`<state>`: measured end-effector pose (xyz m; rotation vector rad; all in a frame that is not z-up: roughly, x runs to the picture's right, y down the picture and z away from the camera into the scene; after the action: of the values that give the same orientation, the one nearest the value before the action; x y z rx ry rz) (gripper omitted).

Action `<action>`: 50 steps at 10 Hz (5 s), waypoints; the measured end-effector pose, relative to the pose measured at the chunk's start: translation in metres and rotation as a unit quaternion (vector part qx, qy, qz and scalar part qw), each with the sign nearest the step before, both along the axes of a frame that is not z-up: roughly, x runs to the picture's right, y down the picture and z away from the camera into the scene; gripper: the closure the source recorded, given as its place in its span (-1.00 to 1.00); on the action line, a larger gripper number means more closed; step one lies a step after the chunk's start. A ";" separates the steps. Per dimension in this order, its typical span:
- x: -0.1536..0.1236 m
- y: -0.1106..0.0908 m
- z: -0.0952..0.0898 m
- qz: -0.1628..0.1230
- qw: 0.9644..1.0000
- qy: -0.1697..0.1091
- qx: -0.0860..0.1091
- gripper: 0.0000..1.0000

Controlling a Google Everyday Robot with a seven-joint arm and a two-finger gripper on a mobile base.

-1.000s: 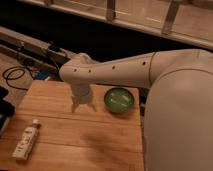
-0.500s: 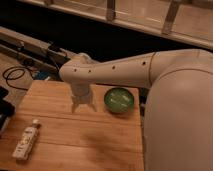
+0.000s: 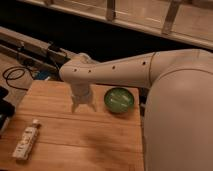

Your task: Place the bottle in the ceramic bowl

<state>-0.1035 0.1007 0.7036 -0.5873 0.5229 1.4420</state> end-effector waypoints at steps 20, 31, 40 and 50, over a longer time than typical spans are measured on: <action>-0.198 -0.005 -0.006 -0.061 0.985 -0.112 0.117 -0.30; -0.252 0.049 0.003 -0.054 0.984 -0.157 0.065 -0.30; -0.286 0.109 0.041 -0.089 0.976 -0.199 0.011 -0.30; -0.322 0.156 0.074 -0.105 0.972 -0.207 -0.044 -0.23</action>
<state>-0.4259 0.2570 0.7778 -0.8531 0.3065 1.0600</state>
